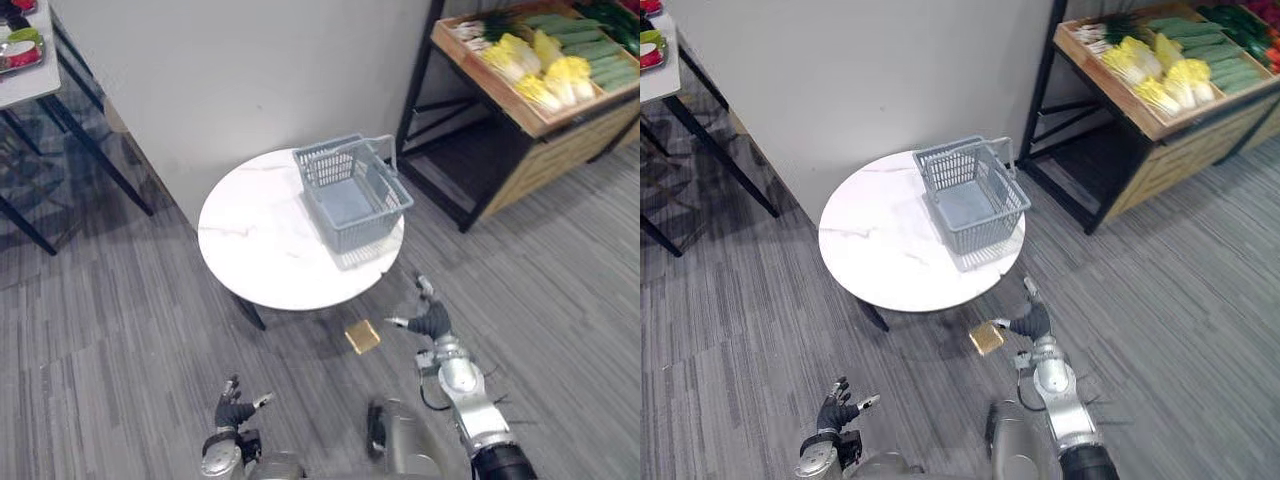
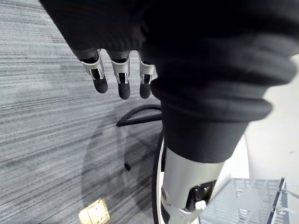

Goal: Pick vegetable in the basket

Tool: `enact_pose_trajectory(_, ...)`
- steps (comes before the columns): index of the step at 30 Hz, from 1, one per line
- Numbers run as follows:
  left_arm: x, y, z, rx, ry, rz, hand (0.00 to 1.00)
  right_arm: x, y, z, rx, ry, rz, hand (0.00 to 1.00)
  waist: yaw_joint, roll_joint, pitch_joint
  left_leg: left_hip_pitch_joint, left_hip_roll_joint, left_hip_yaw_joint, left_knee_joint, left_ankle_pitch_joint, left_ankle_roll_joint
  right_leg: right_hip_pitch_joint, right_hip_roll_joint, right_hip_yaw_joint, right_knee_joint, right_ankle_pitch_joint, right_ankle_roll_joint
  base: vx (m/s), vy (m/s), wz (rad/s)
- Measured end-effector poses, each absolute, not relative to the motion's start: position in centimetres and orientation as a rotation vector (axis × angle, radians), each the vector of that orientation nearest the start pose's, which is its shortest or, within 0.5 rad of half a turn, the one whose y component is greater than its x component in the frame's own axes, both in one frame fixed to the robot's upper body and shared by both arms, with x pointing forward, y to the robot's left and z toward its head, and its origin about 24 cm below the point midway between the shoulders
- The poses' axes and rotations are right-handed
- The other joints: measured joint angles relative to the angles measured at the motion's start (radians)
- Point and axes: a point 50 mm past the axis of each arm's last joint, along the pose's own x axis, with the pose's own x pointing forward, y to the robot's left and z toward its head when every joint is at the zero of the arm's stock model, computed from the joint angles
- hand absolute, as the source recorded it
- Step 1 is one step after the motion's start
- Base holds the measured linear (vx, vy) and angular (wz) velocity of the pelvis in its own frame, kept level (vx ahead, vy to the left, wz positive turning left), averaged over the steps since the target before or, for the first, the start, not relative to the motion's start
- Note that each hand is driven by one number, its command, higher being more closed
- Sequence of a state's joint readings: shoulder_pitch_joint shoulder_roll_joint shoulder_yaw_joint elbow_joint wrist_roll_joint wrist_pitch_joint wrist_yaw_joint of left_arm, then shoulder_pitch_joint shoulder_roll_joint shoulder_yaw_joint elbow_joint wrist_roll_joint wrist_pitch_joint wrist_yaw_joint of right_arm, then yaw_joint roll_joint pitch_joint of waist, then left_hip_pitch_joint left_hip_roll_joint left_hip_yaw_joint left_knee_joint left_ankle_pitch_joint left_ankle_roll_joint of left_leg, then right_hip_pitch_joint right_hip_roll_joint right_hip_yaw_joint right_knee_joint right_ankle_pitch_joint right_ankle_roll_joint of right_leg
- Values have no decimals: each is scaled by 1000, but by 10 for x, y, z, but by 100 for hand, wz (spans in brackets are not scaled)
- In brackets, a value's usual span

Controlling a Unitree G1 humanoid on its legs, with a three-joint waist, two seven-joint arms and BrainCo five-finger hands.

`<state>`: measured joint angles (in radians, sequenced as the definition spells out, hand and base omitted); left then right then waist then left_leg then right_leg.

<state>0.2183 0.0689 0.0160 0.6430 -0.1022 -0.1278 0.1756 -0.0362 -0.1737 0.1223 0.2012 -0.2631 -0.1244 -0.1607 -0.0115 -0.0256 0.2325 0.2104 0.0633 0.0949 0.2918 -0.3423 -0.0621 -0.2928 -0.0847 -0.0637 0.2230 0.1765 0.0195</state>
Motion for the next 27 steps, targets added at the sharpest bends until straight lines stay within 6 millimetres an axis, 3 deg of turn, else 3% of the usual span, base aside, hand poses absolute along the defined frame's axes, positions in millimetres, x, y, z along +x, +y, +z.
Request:
enact_pose_trajectory(1, 129, 186, -124, 12, 749, 286, 0, 263, -163, 26, -528, -39, 27, 0, 19, 54, -8, -1, 42, -39, 24, 3, -9, -7, 34, -22, 57, -41, -26, 391, -176, 15)
enact_pose_trajectory(3, 129, 184, -124, 19, 747, 279, 0, 271, -161, 43, -597, -120, 31, 0, 26, 65, -10, -3, 50, -84, 68, 66, 3, -8, 46, -32, 130, -143, -30, 436, -212, 5)
enact_pose_trajectory(4, 127, 184, -125, 20, 751, 280, 0, 273, -159, 47, -614, -137, 35, 0, 25, 67, -11, -5, 54, -100, 92, 82, 1, 0, 50, -37, 144, -165, -36, 499, -262, 14)
enact_pose_trajectory(5, 124, 184, -128, 20, 769, 280, 0, 275, -157, 52, -641, -165, 44, 0, 25, 76, -13, -42, 67, -133, 202, 118, -24, 35, 65, -51, 138, -197, -42, 880, -346, 14)
enact_pose_trajectory(6, 122, 183, -129, 13, 770, 281, 0, 279, -143, 69, -706, -267, 78, 0, 56, 79, -9, -310, 101, -100, 635, 145, -56, 292, 102, -67, -50, -213, -76, 794, -256, 2)
enact_pose_trajectory(7, 122, 183, -128, 12, 767, 281, 0, 280, -141, 73, -709, -289, 74, 0, 58, 82, -9, -342, 93, -79, 567, 137, -49, 310, 102, -59, -58, -213, -76, 945, -6, -38)
enact_pose_trajectory(8, 122, 182, -129, 15, 771, 274, 0, 281, -144, 76, -741, -307, 69, 0, 65, 110, -10, -378, 89, -27, 176, 209, -26, 329, 102, -36, -57, -233, -47, 428, 205, -32)
enact_pose_trajectory(9, 122, 182, -129, 26, 775, 264, 0, 281, -148, 76, -752, -302, 61, 0, 63, 104, -4, -335, 81, -6, 68, 224, 0, 339, 98, -33, -55, -250, -23, 432, 286, -11)
enact_pose_trajectory(10, 123, 184, -128, 35, 770, 264, 0, 280, -147, 75, -747, -302, 62, 0, 64, 72, -7, -305, 44, -1, -1, 258, 12, 341, 69, -32, -66, -253, -10, 150, 144, 29)
enact_pose_trajectory(13, 125, 186, -128, 51, 767, 258, 0, 281, -149, 79, -746, -316, 50, 0, 83, 72, -6, -287, 7, -4, -40, 272, 29, 360, 33, -40, -91, -252, 18, 105, 142, 23)
enact_pose_trajectory(15, 122, 193, -127, 56, 767, 282, 0, 287, -144, 86, -783, -347, 69, 0, 79, 47, 8, -258, -62, 21, 40, 196, 118, 314, -36, -34, 62, -375, 67, 84, 176, -6)
enact_pose_trajectory(16, 119, 197, -128, 68, 774, 281, 0, 293, -139, 96, -813, -393, 79, 0, 78, 46, 10, -229, -81, 42, 21, 138, 99, 270, -66, -17, 200, -429, 75, 77, 127, -26)
enact_pose_trajectory(17, 119, 199, -127, 77, 773, 284, 0, 296, -138, 100, -828, -408, 81, 0, 71, 38, 12, -223, -92, 37, 14, 134, 102, 249, -81, -9, 260, -434, 73, 132, 83, -15)
enact_pose_trajectory(18, 115, 201, -129, 90, 790, 278, 0, 301, -139, 106, -854, -430, 76, 0, 66, 42, 11, -206, -86, 26, 3, 133, 112, 193, -79, 4, 333, -429, 48, 90, 48, 5)
enact_pose_trajectory(19, 112, 202, -130, 94, 801, 281, 0, 302, -141, 108, -863, -435, 74, 0, 65, 45, 10, -207, -80, 11, 1, 133, 112, 182, -62, 17, 317, -433, 43, 882, -1, 77)
enact_pose_trajectory(20, 80, 206, -143, 93, 911, 314, 0, 321, -168, 86, -1024, -270, 125, 0, 79, 52, -19, -146, -63, -81, -103, 157, 70, 274, -23, 26, -57, -247, 71, 806, -7, 76)
enact_pose_trajectory(27, 80, 208, -142, 98, 912, 315, 0, 330, -169, 89, -1033, -260, 116, 0, 81, 48, -17, -168, -86, -106, -139, 199, 83, 268, -38, 4, -98, -198, 73, 53, 8, 21)
